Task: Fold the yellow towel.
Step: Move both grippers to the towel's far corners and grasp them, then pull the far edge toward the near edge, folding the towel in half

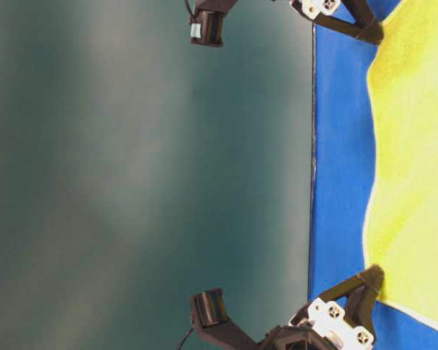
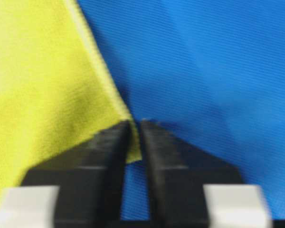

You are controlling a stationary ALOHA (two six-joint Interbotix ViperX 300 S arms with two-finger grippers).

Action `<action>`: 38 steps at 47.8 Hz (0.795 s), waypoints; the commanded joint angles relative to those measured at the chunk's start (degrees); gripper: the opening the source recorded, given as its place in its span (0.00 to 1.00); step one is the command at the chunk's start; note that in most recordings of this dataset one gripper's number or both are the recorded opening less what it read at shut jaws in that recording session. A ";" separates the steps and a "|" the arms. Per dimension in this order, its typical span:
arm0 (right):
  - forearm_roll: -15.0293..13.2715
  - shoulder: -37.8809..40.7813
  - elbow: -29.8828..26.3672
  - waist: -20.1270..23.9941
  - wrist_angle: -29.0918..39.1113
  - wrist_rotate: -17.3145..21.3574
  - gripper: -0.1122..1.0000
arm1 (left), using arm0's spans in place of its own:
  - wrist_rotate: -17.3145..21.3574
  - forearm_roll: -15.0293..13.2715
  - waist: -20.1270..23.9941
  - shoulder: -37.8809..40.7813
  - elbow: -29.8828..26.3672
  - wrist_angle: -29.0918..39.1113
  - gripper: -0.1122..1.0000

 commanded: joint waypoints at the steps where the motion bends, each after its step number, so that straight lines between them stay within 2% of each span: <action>1: 0.09 -0.18 -0.62 0.09 0.97 -0.09 0.19 | 0.00 0.00 -0.44 -0.62 -0.44 0.79 0.50; 3: 0.18 -0.09 -0.62 0.09 1.41 -0.09 0.11 | 0.00 0.00 -0.62 -0.70 -0.44 1.14 0.41; 8: 0.09 -0.18 -0.88 0.09 2.29 0.00 0.11 | 0.09 0.00 -0.79 -0.88 -0.44 1.76 0.17; 10: 0.09 -0.18 -0.97 0.09 2.29 0.00 0.11 | 0.09 0.00 -0.79 -1.14 -0.53 1.93 0.12; 19: 0.18 -1.85 -1.49 -0.18 2.64 0.00 0.11 | 0.09 0.00 -0.70 -3.25 -0.88 3.87 0.11; 29: -0.09 -7.73 -2.02 -0.44 5.98 -0.26 0.11 | 0.35 0.00 -0.88 -7.91 -2.29 8.35 0.11; 38: -0.09 -10.55 -2.11 -0.44 8.96 -0.18 0.11 | 3.87 0.00 -0.97 -10.20 -3.25 10.11 0.11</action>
